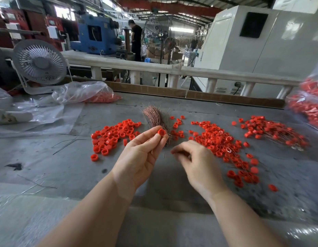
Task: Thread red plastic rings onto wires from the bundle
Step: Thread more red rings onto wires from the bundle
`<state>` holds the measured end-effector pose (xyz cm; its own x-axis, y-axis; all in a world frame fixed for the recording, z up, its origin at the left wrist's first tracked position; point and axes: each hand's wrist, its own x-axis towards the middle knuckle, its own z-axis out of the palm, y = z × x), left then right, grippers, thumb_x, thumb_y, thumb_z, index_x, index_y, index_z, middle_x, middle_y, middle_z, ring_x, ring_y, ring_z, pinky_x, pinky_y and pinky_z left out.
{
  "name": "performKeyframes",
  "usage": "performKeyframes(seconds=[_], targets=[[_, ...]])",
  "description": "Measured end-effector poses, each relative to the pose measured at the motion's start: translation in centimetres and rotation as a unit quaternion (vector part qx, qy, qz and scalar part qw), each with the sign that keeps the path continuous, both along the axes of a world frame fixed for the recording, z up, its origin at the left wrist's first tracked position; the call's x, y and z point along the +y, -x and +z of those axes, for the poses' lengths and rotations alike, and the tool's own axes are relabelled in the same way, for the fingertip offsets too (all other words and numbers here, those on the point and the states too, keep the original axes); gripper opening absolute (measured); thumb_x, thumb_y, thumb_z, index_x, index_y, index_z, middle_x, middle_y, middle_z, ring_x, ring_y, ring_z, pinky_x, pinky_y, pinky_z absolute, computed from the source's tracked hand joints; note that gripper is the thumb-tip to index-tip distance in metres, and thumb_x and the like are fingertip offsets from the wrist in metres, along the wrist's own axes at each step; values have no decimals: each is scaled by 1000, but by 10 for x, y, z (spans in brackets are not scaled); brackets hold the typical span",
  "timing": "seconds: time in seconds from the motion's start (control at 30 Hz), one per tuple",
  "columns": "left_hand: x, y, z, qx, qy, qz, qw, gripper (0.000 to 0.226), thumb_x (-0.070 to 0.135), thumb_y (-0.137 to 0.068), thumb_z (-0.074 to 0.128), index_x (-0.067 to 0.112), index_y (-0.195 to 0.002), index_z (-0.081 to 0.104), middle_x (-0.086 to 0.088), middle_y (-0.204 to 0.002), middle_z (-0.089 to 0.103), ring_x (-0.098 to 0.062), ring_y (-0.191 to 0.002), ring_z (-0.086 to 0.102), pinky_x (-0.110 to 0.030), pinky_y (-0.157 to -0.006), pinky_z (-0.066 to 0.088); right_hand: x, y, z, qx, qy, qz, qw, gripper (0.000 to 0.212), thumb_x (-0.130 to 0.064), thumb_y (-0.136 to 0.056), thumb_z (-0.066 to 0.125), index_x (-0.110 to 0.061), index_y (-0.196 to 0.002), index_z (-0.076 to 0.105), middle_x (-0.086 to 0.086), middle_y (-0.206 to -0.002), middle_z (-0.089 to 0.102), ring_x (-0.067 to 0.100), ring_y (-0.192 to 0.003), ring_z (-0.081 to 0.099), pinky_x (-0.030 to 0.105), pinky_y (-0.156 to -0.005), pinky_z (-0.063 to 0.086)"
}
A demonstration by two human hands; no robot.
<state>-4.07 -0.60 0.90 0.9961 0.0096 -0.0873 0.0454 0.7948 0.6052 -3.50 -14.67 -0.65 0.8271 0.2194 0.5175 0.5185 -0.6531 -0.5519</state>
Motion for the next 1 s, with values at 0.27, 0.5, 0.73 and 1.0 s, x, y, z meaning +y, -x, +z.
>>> performKeyframes(seconds=[0.27,0.5,0.73,1.0], targets=[[-2,2,0,-5,-31,-37,999,22,-3,-67,57,5,-72,76,-11,-79,72,-15,-72,71,-17,-60,55,-3,0,15,120,-377,59,916,24,0,-82,64,-22,-73,70,-5,-70,70,6,-69,60,17,-62,48],[-7,5,1,-9,-48,-66,997,21,-4,-67,57,4,-71,76,-11,-77,72,-14,-70,71,-17,-60,55,-3,2,17,168,-441,109,875,29,3,-77,64,-23,-71,76,-2,-78,73,6,-77,65,13,-62,47],[-7,6,1,-11,-51,-76,996,21,-4,-67,57,5,-71,76,-10,-75,72,-14,-68,70,-17,-60,56,-1,3,17,170,-443,104,874,18,-13,-71,68,-29,-71,76,-4,-75,72,4,-72,62,13,-57,46],[-7,4,0,-8,-50,-78,996,20,-2,-65,58,5,-72,76,-10,-76,72,-13,-69,70,-16,-59,55,-3,1,14,149,-417,90,892,21,-7,-78,67,-25,-69,74,-7,-69,70,1,-66,58,13,-56,45]])
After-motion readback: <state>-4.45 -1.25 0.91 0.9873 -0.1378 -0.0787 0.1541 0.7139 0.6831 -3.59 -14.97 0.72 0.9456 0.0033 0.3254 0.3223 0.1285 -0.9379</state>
